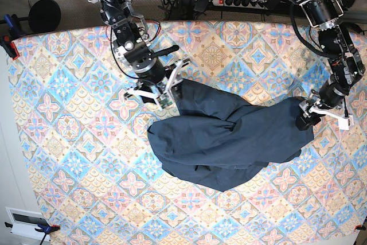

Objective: Layout the t-shirt on the table in an organized manner, then fold the t-shirt properly
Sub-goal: 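Lift the grasped shirt edge with the left gripper and drag it, then grasp the shirt fabric with the right gripper beside the bunched cloth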

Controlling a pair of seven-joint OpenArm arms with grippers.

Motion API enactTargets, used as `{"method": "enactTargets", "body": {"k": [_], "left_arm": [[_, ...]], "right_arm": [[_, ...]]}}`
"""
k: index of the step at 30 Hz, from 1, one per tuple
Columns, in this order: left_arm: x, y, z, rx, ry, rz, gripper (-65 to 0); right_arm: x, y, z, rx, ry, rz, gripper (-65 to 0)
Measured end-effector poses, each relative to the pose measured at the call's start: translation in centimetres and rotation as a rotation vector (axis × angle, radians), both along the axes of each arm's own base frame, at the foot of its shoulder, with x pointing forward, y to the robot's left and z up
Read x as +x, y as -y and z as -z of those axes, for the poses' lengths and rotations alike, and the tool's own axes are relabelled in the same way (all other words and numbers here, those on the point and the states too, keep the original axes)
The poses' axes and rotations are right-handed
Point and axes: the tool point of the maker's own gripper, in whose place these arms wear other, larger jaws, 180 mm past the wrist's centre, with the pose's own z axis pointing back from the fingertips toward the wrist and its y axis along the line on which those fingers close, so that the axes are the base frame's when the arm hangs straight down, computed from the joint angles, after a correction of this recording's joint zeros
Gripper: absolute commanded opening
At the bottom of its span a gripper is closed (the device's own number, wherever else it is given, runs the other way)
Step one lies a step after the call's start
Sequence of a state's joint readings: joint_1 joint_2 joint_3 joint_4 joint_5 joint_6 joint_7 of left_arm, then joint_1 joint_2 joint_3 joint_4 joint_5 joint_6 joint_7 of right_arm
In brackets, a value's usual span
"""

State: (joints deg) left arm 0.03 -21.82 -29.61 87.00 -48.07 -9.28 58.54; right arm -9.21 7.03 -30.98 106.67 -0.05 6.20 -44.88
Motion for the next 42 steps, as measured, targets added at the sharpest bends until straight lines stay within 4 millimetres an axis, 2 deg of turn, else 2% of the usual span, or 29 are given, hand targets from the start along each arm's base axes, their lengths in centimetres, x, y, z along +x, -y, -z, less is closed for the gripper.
{"method": "enactTargets", "body": {"k": [4, 10, 15, 21, 25, 27, 29, 31, 32, 34, 37, 39, 42], "left_arm": [[-0.3, -0.3, 0.1, 0.006, -0.006, -0.004, -12.5], [-0.2, -0.2, 0.1, 0.005, -0.004, -0.003, -12.5], [-0.2, -0.2, 0.1, 0.004, -0.004, -0.003, -12.5], [-0.2, -0.1, 0.1, 0.005, -0.006, 0.001, -12.5], [-0.1, -0.1, 0.1, 0.005, -0.005, 0.002, -12.5], [-0.2, 0.0, 0.2, 0.004, -0.007, 0.001, -12.5], [-0.1, 0.0, 0.2, 0.003, -0.005, 0.002, -12.5], [-0.1, 0.0, 0.2, 0.002, -0.005, 0.003, -12.5], [-0.1, 0.0, 0.2, 0.002, -0.006, 0.002, -12.5], [-0.1, 0.0, 0.2, 0.002, -0.006, 0.002, -12.5], [-0.2, 0.0, 0.2, 0.002, -0.007, 0.002, -12.5], [-0.2, 0.1, 0.2, 0.002, -0.008, 0.003, -12.5], [-0.2, 0.0, 0.2, 0.005, -0.009, 0.002, -12.5]], "right_arm": [[-2.2, -0.8, 3.1, -0.033, -0.097, -0.057, -40.3], [-1.9, 0.4, 5.4, -0.085, -0.143, -0.041, -40.2], [0.6, 0.3, 4.5, -0.087, -0.096, -0.039, -40.2], [0.8, 0.5, 5.5, -0.115, -0.121, -0.048, -40.6], [0.9, -1.1, 5.2, -0.124, -0.101, -0.102, -40.9], [0.4, -2.2, 5.2, -0.125, -0.099, -0.144, -44.9], [0.3, -3.0, 5.0, -0.127, -0.093, -0.172, -53.6], [1.2, -3.3, 4.3, -0.125, -0.07, -0.181, -64.4], [1.8, -3.3, 3.9, -0.125, -0.05, -0.175, -65.0], [2.4, -2.8, 3.4, -0.123, -0.034, -0.154, -63.5], [2.1, -1.6, 3.3, -0.122, -0.043, -0.14, -63.9], [2.4, 0.5, 2.3, -0.12, -0.016, -0.09, -63.9], [4.1, 4.4, -0.5, -0.138, 0.063, 0.0, -63.9]]}}
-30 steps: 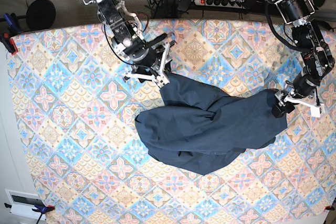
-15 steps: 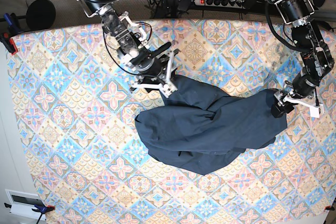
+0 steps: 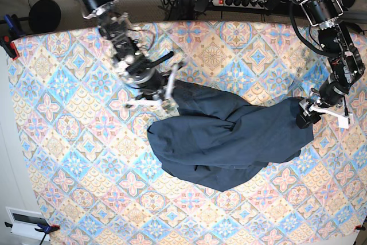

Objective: Layout the t-shirt on the table in an organized manner, then fold the t-shirt properly
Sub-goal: 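Grasp the shirt fabric with the right gripper beside the bunched cloth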

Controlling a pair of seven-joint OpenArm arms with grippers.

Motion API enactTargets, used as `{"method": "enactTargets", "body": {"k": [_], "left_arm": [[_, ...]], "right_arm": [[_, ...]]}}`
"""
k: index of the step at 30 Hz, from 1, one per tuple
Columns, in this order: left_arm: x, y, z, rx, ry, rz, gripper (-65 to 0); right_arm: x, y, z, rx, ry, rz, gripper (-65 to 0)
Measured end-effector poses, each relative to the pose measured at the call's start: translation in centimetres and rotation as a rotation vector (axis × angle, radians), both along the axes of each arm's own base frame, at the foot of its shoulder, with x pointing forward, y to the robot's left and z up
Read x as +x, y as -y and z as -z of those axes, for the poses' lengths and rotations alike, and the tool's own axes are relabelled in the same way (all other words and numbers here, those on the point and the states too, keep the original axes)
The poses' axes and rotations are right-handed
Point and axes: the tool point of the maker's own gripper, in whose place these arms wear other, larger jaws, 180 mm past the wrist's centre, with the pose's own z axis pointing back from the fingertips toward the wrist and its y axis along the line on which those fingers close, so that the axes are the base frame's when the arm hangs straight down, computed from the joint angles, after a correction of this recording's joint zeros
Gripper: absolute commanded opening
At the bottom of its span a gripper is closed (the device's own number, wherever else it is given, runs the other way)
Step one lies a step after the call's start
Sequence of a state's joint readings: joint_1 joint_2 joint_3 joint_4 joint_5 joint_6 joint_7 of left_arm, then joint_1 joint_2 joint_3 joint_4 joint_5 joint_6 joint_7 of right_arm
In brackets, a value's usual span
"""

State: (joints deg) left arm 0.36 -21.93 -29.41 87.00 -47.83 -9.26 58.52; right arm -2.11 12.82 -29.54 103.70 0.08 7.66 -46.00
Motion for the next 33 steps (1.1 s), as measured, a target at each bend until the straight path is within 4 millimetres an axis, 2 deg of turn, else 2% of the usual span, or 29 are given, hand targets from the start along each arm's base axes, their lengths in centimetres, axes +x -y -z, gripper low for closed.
{"method": "enactTargets", "body": {"k": [2, 4, 7, 9, 11, 16, 20, 25, 26, 29, 31, 33], "left_arm": [[0.0, 0.1, 0.0, -0.004, 0.001, 0.002, -12.5], [0.0, 0.1, 0.0, -0.003, 0.0, 0.002, -12.5], [0.0, 0.0, 0.0, 0.0, 0.0, 0.0, -12.5], [0.0, 0.1, 0.0, -0.002, -0.002, 0.002, -12.5], [0.0, 0.1, 0.0, -0.001, -0.002, 0.003, -12.5], [0.0, 0.2, 0.1, -0.003, 0.001, 0.0, -12.5], [-0.3, 0.5, 0.5, -0.016, -0.007, 0.002, -12.5], [-0.9, 0.5, 1.2, -0.01, -0.029, 0.001, -12.5], [-0.9, 0.5, 1.1, -0.011, -0.027, 0.001, -12.5], [-1.0, 0.4, 1.3, -0.01, -0.03, 0.0, -12.5], [-1.1, 0.5, 1.3, -0.012, -0.031, 0.003, -12.5], [-1.1, 0.5, 1.3, -0.013, -0.031, 0.002, -12.5]], "right_arm": [[0.8, 2.2, -1.6, -0.015, 0.061, 0.034, -63.9], [0.1, 4.4, -1.9, -0.049, 0.068, 0.041, -64.0], [-1.8, 7.3, -1.0, -0.068, 0.016, 0.074, -64.3], [-3.1, 7.3, 0.1, -0.041, -0.044, 0.058, -63.9], [-4.0, 5.9, 0.6, -0.016, -0.072, 0.023, -62.1], [-6.3, -1.2, 1.0, 0.03, -0.112, -0.193, -44.8], [-6.0, -3.9, 0.5, 0.004, -0.136, -0.234, -32.0], [-4.8, -8.7, -1.3, 0.084, -0.098, -0.284, -24.8], [-4.5, -8.9, -1.3, 0.083, -0.093, -0.293, -24.1], [-3.6, -7.1, 0.6, -0.013, -0.105, -0.259, -23.6], [-4.2, -5.9, 2.7, -0.07, -0.154, -0.248, -23.6], [-4.8, -5.7, 4.2, -0.088, -0.195, -0.249, -23.6]]}}
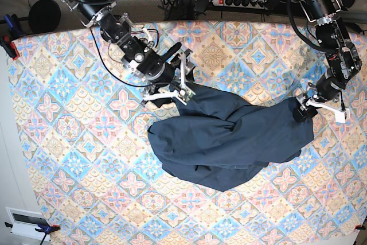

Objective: Layout the t-shirt on the table in an organized manner, then fold the t-shirt properly
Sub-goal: 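Grasp the shirt fabric with the right gripper beside the bunched cloth, then pull the shirt apart, moving both grippers away from each other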

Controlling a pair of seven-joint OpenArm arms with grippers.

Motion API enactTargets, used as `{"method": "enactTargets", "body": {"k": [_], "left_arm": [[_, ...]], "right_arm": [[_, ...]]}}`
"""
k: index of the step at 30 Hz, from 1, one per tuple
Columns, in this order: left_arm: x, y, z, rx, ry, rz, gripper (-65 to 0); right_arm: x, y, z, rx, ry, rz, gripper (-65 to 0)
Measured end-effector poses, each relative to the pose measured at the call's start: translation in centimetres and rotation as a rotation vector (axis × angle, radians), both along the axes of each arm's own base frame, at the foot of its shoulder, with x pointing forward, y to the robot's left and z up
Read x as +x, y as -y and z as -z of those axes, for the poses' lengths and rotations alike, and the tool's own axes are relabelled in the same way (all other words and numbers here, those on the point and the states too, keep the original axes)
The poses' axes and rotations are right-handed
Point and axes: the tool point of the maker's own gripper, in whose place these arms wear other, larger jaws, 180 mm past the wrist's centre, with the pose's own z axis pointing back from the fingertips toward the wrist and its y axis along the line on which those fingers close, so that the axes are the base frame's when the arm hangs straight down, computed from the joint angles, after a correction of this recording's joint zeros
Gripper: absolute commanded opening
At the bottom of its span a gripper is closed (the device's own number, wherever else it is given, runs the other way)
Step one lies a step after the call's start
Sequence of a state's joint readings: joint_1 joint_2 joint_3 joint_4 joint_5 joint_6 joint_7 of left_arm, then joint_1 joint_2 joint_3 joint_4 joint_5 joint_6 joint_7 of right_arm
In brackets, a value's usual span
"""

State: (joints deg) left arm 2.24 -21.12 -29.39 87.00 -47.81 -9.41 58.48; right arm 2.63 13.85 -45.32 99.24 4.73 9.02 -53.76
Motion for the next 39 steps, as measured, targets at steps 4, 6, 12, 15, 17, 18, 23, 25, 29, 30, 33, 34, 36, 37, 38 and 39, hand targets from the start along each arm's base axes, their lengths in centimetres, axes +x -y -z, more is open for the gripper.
{"method": "enactTargets", "body": {"k": [4, 6, 12, 15, 17, 18, 23, 25, 29, 30, 33, 34, 36, 37, 38, 39], "left_arm": [[0.0, 0.0, 0.0, 0.0, 0.0, 0.0, -12.5], [0.0, 0.0, 0.0, 0.0, 0.001, -0.001, -12.5], [0.0, 0.0, 0.0, 0.001, 0.0, 0.0, -12.5], [0.0, 0.0, 0.0, 0.0, 0.001, -0.001, -12.5], [0.0, 0.0, 0.0, 0.0, 0.001, -0.002, -12.5], [0.0, 0.0, 0.0, 0.0, 0.0, -0.001, -12.5], [0.1, -0.1, -0.1, 0.0, 0.004, -0.002, -12.5], [0.0, -0.1, 0.0, 0.0, -0.001, -0.003, -12.5], [-0.1, -0.1, 0.0, -0.003, -0.001, -0.003, -12.5], [-0.2, -0.2, 0.0, -0.001, 0.0, -0.006, -12.5], [-0.2, -0.2, 0.1, -0.001, -0.003, -0.004, -12.5], [-0.2, -0.1, 0.1, -0.001, -0.003, -0.002, -12.5], [0.0, 0.0, -0.1, -0.003, 0.003, 0.0, -12.5], [0.1, 0.0, -0.1, -0.003, 0.006, 0.0, -12.5], [0.1, 0.1, -0.2, -0.003, 0.007, 0.004, -12.5], [0.2, -0.1, -0.2, 0.001, 0.008, -0.001, -12.5]], "right_arm": [[0.0, -0.1, 1.1, 0.0, -0.016, 0.0, -23.6], [0.3, 0.1, 1.4, 0.002, -0.004, 0.005, -23.7], [0.4, 0.7, 3.0, -0.003, -0.027, 0.019, -28.9], [0.4, 0.4, 3.2, 0.024, -0.043, 0.019, -44.4], [0.8, 0.3, 3.0, 0.017, -0.037, 0.018, -56.5], [1.1, 0.7, 3.0, -0.005, -0.033, 0.022, -63.0], [4.8, 4.9, -0.5, 0.016, 0.057, 0.179, -64.4], [6.3, 5.5, -4.1, 0.07, 0.155, 0.223, -64.6], [5.3, 6.9, -7.4, 0.131, 0.229, 0.233, -64.6], [4.6, 8.0, -6.9, 0.106, 0.212, 0.231, -64.6], [4.3, 14.0, -6.2, -0.018, 0.219, 0.334, -64.7], [4.3, 15.4, -6.3, -0.033, 0.228, 0.359, -64.7], [3.5, 17.8, -6.3, -0.051, 0.234, 0.402, -64.7], [2.8, 18.9, -6.1, -0.054, 0.23, 0.424, -64.7], [2.0, 19.7, -5.9, -0.042, 0.232, 0.447, -64.7], [1.2, 20.7, -5.6, -0.046, 0.228, 0.473, -64.7]]}}
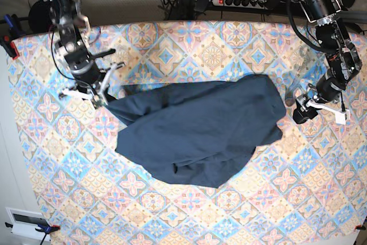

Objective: Layout the t-shirt on the table in an organized manner, then fold the t-shirt properly
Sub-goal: 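Pull the shirt apart, moving both grippers away from each other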

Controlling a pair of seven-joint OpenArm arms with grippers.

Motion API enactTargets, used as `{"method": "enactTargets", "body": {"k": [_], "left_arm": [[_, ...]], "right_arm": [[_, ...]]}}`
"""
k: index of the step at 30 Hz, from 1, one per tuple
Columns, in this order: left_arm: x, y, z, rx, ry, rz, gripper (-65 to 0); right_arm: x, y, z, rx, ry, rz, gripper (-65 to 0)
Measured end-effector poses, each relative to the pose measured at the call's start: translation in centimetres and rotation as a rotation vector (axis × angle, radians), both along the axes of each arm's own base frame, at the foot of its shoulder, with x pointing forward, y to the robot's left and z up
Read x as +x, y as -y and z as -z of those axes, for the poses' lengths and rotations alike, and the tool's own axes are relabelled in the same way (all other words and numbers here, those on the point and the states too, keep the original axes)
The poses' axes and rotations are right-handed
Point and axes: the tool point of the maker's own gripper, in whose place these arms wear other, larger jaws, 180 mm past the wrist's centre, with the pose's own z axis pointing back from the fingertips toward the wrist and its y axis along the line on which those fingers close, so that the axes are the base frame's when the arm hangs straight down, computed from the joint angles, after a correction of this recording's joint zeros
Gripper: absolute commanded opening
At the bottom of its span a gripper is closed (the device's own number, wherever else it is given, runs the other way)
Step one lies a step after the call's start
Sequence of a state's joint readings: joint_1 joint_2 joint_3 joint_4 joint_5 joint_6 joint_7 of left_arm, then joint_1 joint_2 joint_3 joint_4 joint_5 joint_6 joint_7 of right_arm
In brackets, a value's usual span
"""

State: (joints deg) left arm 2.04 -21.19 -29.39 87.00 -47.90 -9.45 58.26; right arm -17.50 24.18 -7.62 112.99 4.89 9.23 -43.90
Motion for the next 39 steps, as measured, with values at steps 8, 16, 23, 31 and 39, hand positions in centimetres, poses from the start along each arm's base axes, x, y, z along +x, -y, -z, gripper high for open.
{"method": "enactTargets", "body": {"k": [8, 16, 23, 31, 39], "left_arm": [[-0.1, -0.1, 0.2, 0.005, -0.006, -0.003, -12.5], [4.1, 6.9, 0.1, 0.0, -0.002, 0.2, -11.9], [5.0, 15.8, 0.8, 0.034, -0.036, 0.482, -11.8], [4.1, 20.8, 6.3, 0.071, -0.205, 0.671, -12.8], [2.4, 23.2, 5.7, 0.086, -0.125, 0.92, -65.0]], "right_arm": [[-3.2, 7.1, -1.1, 0.034, 0.099, 0.225, -64.8], [-3.8, 8.3, -1.8, 0.209, 0.131, 0.348, -64.8], [-3.2, 7.0, -1.5, 0.231, 0.125, 0.323, -64.8], [-2.9, 6.5, -1.4, 0.239, 0.122, 0.31, -64.8], [-2.0, 6.6, -1.9, 0.24, 0.127, 0.314, -64.8]]}}
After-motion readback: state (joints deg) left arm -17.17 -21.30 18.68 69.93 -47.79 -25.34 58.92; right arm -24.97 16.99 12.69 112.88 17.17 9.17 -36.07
